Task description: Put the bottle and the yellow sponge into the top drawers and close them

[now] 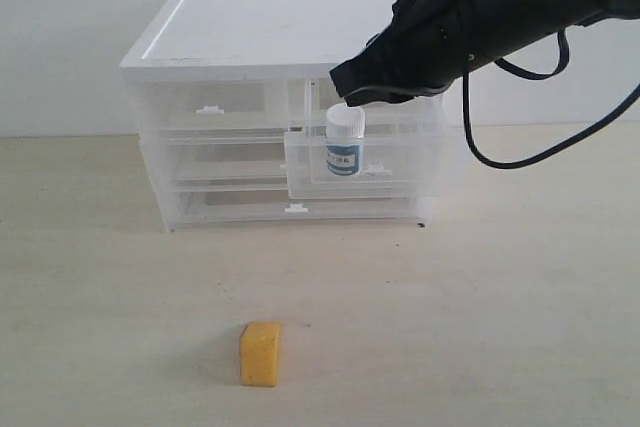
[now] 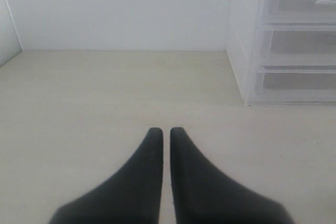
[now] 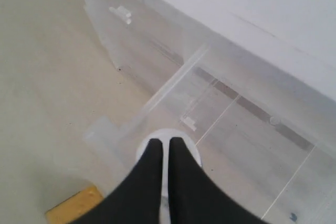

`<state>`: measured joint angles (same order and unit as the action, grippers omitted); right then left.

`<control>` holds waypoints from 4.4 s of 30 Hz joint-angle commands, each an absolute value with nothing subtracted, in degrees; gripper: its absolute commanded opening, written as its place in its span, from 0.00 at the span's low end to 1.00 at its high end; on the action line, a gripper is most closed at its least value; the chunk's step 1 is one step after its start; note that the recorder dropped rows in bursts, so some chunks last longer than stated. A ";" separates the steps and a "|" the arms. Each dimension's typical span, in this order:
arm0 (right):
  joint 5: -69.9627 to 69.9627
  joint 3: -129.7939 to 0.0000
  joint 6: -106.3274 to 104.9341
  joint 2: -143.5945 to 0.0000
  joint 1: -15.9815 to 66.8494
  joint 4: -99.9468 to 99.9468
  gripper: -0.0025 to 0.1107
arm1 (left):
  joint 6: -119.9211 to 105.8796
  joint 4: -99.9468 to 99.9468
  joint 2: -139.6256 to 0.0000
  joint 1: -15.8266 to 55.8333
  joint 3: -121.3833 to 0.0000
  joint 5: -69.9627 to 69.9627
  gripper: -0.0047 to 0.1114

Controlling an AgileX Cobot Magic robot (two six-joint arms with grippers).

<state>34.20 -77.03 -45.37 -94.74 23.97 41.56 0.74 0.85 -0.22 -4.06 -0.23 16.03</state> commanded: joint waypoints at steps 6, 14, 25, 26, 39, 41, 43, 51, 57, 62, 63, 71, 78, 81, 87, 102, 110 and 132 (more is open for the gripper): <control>31.26 -77.23 -46.00 -97.03 23.94 37.88 0.02 | 0.57 0.62 0.00 -4.26 0.00 15.85 0.08; 30.78 -77.23 -39.65 -97.12 23.81 25.46 0.02 | 0.57 0.62 0.00 -4.26 0.00 15.85 0.08; 29.32 -77.23 -27.81 -96.60 19.43 12.14 0.02 | 0.57 0.62 0.00 -4.26 0.00 15.87 0.08; 29.15 -77.23 -27.64 -96.14 18.91 12.14 0.02 | 0.57 0.62 0.00 -4.26 0.00 15.87 0.08; 32.70 -77.23 -22.85 -88.77 20.72 9.64 0.02 | 0.57 0.62 0.00 -4.26 0.00 15.87 0.08; 32.70 -77.23 -14.61 -88.04 21.57 2.95 0.02 | 0.57 0.62 0.00 -4.26 0.00 15.87 0.08; 33.46 -77.23 -1.69 -87.30 22.38 -5.72 0.02 | 0.57 0.62 0.00 -4.26 0.00 15.87 0.08; 45.56 -77.23 23.19 -86.26 30.15 -27.74 0.02 | 0.57 0.62 0.00 -4.26 0.00 15.87 0.08; 53.74 -77.23 15.36 -85.23 35.88 -26.12 0.02 | 0.57 0.62 0.00 -4.26 0.00 15.87 0.08; 59.20 -77.23 -2.93 -84.70 36.27 -9.46 0.02 | 0.57 0.62 0.00 -4.26 0.00 15.87 0.08; 59.31 -77.23 -6.39 -84.70 36.27 -6.49 0.02 | 0.57 0.62 0.00 -4.26 0.00 15.87 0.08; 60.12 -77.23 -46.62 -84.70 36.03 1.64 0.02 | 0.57 0.62 0.00 -4.26 0.00 15.87 0.08; 55.07 -78.04 -53.64 -84.70 34.34 -0.42 0.06 | 0.57 0.62 0.00 -4.26 0.00 15.87 0.08; 56.21 -81.76 -54.96 -86.19 30.59 3.23 0.20 | 0.57 0.62 0.00 -4.26 0.00 15.87 0.08; 64.41 -85.61 -69.61 -90.34 24.22 16.31 0.27 | 0.57 0.62 0.00 -4.26 0.00 15.87 0.08; 61.68 -90.38 -75.21 -98.59 23.98 23.78 0.57 | 0.57 0.62 0.00 -4.26 0.00 15.87 0.08; 59.73 -90.38 -77.28 -101.24 23.98 25.34 0.55 | 0.57 0.62 0.00 -4.26 0.00 15.87 0.08; 54.28 -90.38 -78.06 -103.88 23.98 26.33 0.10 | 0.57 0.62 0.00 -4.26 0.00 15.87 0.08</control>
